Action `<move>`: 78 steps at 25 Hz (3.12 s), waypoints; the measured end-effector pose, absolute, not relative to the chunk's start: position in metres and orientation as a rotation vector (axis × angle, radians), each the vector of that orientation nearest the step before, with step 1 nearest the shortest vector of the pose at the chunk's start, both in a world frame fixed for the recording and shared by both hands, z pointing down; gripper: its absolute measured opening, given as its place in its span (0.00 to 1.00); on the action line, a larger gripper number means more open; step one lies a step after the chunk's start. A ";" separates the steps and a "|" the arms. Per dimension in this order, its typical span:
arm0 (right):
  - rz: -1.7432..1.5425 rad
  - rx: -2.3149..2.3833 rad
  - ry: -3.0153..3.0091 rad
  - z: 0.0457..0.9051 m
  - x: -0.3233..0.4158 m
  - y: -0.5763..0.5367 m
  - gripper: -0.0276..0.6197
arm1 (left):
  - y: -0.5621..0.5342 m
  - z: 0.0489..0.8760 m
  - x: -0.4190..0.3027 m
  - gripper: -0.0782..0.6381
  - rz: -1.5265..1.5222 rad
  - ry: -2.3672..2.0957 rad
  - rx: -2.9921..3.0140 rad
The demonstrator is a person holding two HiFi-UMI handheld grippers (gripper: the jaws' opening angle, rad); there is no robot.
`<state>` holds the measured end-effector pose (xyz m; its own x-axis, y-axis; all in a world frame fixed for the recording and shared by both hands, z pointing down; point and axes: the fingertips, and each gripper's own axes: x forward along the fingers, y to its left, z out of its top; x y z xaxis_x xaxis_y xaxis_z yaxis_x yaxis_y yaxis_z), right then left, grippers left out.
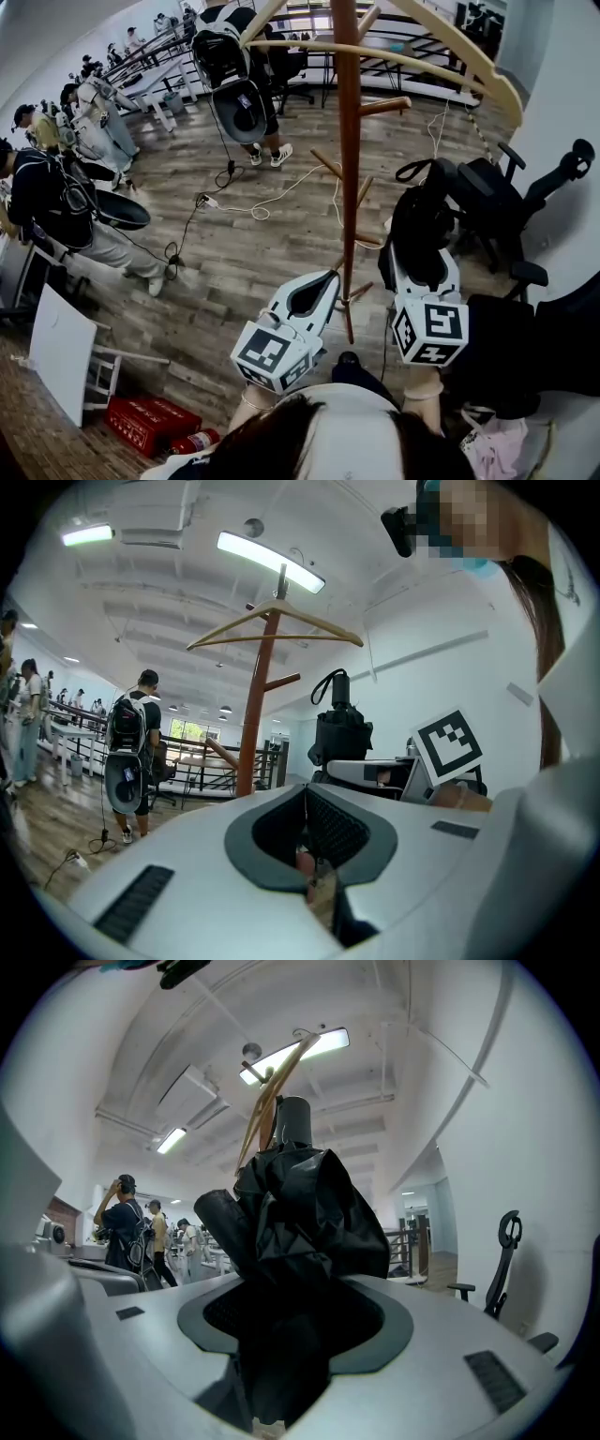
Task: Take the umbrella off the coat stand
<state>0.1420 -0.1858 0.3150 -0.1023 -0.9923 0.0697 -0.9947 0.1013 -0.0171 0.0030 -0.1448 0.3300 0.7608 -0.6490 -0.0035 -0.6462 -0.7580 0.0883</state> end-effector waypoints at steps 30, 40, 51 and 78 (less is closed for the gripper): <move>0.132 2.083 -2.278 0.341 0.103 -0.088 0.43 | -0.052 0.348 -0.033 0.12 -0.051 -1.047 2.866; 0.133 2.107 -2.259 0.345 0.097 -0.056 0.43 | -0.023 0.352 -0.037 0.12 -0.057 -1.009 2.876; 0.122 2.117 -2.255 0.348 0.084 -0.025 0.43 | 0.007 0.354 -0.049 0.12 -0.070 -1.002 2.886; 0.098 2.128 -2.220 0.350 0.063 0.006 0.43 | 0.028 0.355 -0.058 0.12 -0.112 -0.906 2.910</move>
<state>0.0625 0.0056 0.3501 -0.0419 -0.9950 0.0908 -0.9991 0.0420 -0.0015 -0.0584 0.0284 0.3554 0.8211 -0.5691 -0.0429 -0.5624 -0.8196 0.1095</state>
